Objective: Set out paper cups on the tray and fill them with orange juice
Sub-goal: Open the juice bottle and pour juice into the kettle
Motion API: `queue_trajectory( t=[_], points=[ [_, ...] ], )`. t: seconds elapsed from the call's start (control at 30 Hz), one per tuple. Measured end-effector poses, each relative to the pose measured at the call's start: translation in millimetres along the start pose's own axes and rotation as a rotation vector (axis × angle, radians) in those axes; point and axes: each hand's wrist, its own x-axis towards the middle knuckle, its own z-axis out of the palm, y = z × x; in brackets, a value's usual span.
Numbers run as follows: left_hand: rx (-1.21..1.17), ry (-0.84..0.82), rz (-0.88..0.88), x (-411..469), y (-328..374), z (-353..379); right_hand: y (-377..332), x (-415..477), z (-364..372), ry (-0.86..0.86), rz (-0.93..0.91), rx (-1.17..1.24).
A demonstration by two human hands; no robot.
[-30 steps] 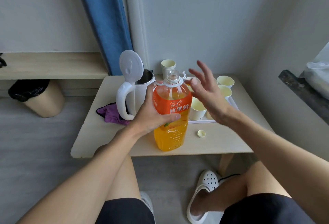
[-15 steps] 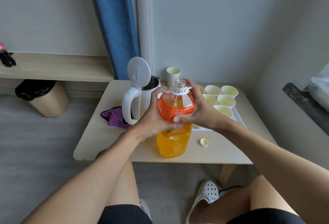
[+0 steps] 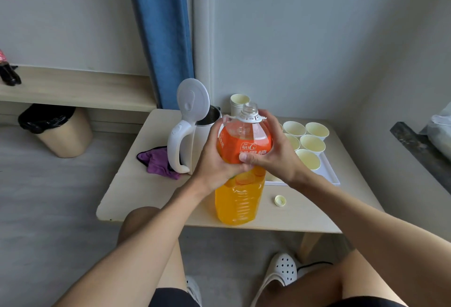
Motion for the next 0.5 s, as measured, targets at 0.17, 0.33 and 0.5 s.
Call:
queue_trajectory(
  t=[0.17, 0.33, 0.5],
  points=[
    [-0.232, -0.005, -0.045, 5, 13, 6, -23, 0, -1, 0.099, -0.011, 0.053],
    [-0.42, -0.042, -0.034, 15, 20, 23, -40, -1, -27, 0.037, -0.014, -0.017],
    [-0.615, -0.047, -0.168, 22, 0, 46, -36, 15, -31, 0.034, 0.086, -0.278]
  ],
)
